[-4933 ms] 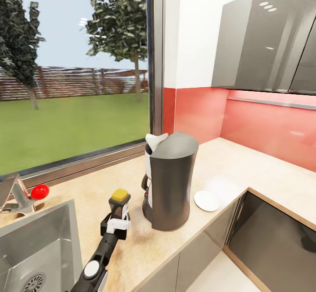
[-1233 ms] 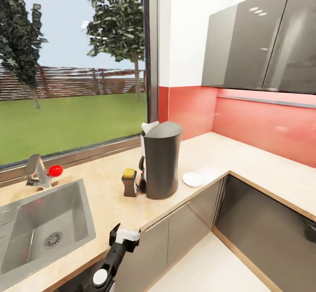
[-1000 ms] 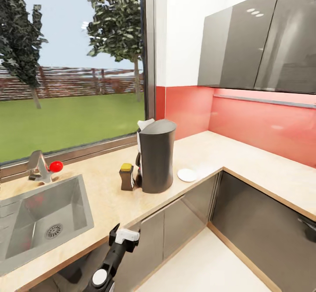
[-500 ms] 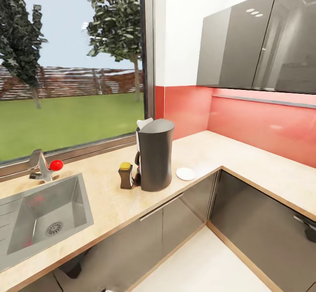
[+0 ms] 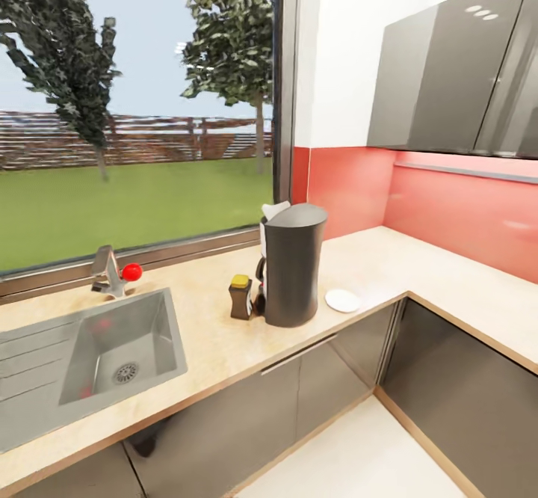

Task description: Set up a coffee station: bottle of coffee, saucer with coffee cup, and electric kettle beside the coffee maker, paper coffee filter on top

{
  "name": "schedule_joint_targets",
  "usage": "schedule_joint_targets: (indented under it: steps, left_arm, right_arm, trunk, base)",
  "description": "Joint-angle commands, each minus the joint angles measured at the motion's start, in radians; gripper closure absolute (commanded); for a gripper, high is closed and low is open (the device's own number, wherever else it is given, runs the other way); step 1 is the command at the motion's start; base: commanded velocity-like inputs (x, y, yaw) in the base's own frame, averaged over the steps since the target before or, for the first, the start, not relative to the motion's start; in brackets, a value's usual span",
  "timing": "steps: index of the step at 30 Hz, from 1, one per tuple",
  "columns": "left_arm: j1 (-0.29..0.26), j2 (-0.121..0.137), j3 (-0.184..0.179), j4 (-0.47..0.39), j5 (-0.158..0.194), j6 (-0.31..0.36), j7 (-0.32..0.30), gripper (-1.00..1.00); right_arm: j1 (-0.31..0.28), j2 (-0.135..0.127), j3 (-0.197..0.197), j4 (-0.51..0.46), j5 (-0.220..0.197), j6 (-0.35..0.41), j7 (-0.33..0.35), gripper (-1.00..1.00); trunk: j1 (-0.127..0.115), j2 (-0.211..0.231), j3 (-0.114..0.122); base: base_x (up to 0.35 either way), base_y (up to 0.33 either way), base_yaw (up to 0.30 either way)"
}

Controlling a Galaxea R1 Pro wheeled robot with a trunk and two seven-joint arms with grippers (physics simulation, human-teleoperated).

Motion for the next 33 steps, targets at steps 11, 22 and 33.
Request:
schedule_joint_targets:
  steps: [11, 22, 33]
  left_arm:
    - [0.052, -0.005, 0.003, 0.009, 0.087, 0.211, 0.162, -1.0]
    - [0.068, 0.001, 0.001, 0.008, 0.108, 0.217, 0.197, -1.0]
    - [0.073, -0.006, -0.004, 0.007, 0.104, 0.217, 0.188, -1.0]
  right_arm:
    - [0.0, 0.002, -0.003, -0.021, 0.011, 0.004, -0.001, -1.0]
    - [0.0, 0.002, -0.003, -0.02, 0.011, 0.002, 0.0, -1.0]
    - [0.0, 0.002, -0.002, -0.019, 0.012, 0.001, 0.0, -1.0]
  trunk:
    - [0.0, -0.001, -0.005]
    - [0.0, -0.001, -0.009]
    - [0.0, -0.001, -0.01]
  base:
    - [0.0, 0.0, 0.276]
    - [0.0, 0.0, 0.276]
    - [0.0, 0.0, 0.278]
